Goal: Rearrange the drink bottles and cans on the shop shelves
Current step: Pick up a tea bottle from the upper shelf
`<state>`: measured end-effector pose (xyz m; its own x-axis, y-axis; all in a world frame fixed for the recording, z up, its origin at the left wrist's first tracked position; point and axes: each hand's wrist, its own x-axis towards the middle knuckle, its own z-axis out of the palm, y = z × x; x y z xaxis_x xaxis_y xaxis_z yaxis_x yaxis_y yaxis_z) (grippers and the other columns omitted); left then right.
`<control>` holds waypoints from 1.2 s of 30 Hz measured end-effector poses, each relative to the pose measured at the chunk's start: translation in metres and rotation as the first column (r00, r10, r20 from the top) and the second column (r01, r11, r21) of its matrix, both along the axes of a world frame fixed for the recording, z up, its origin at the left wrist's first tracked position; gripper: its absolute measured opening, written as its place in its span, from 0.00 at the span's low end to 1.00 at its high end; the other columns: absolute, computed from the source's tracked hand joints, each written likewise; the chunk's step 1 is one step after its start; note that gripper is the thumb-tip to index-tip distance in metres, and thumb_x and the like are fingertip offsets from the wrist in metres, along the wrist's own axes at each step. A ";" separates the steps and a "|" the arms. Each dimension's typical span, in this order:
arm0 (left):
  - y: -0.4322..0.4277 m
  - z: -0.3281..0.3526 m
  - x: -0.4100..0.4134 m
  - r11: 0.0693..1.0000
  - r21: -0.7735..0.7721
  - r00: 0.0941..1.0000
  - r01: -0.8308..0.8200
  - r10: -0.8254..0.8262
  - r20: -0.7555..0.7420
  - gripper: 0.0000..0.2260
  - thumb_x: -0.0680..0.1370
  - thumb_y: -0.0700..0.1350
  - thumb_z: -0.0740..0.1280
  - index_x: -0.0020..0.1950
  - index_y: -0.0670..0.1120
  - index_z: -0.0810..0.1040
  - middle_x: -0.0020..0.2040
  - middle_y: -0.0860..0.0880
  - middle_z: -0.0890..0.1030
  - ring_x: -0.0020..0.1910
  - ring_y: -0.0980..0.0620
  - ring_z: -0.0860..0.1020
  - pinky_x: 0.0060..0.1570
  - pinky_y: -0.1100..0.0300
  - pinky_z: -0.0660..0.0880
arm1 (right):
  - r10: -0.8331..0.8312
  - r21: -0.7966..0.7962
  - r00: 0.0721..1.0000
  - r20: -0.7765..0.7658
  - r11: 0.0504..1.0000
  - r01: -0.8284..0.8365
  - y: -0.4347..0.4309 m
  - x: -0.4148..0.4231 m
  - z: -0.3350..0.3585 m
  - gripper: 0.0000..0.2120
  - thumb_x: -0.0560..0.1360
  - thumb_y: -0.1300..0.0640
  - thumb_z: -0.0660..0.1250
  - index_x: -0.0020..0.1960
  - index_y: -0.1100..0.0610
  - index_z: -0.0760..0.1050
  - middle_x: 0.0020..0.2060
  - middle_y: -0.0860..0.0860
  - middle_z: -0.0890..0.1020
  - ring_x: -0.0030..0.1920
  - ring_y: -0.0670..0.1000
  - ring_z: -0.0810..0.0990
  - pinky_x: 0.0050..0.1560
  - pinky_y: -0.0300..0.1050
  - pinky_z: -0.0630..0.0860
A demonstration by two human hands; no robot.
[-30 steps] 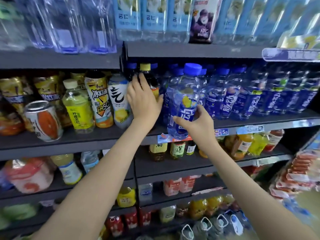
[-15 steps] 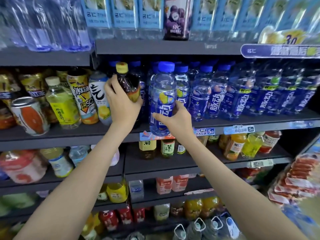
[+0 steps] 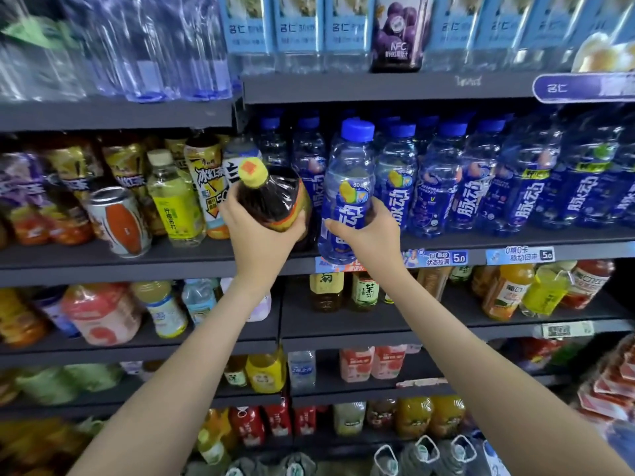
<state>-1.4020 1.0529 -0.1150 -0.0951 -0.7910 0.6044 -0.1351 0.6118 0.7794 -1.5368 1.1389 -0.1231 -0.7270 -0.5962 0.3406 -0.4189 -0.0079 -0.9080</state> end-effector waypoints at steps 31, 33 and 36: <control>-0.044 0.008 0.103 0.902 0.432 1.000 -0.005 0.005 0.000 0.42 0.52 0.63 0.74 0.63 0.51 0.69 0.57 0.51 0.77 0.54 0.52 0.78 0.55 0.48 0.77 | 0.027 0.221 0.991 -0.133 0.975 0.003 -0.088 0.033 -0.001 0.47 0.67 0.48 0.77 0.74 0.63 0.54 0.69 0.58 0.63 0.70 0.56 0.61 0.66 0.46 0.63; -0.040 0.009 0.101 0.904 0.426 0.999 -0.004 -0.011 0.032 0.42 0.51 0.63 0.74 0.62 0.52 0.69 0.57 0.52 0.77 0.54 0.53 0.78 0.55 0.49 0.77 | -0.009 0.110 0.975 -0.221 0.993 0.035 -0.069 0.046 -0.001 0.42 0.69 0.47 0.74 0.73 0.61 0.56 0.66 0.57 0.66 0.68 0.55 0.64 0.65 0.48 0.65; -0.034 0.012 0.094 0.920 0.393 0.995 -0.011 -0.029 0.094 0.40 0.54 0.62 0.75 0.62 0.50 0.69 0.57 0.51 0.76 0.54 0.53 0.77 0.54 0.52 0.76 | 0.242 0.082 0.966 -0.089 0.969 -0.235 -0.042 0.064 0.009 0.31 0.70 0.45 0.72 0.67 0.55 0.66 0.57 0.50 0.74 0.56 0.47 0.74 0.52 0.36 0.72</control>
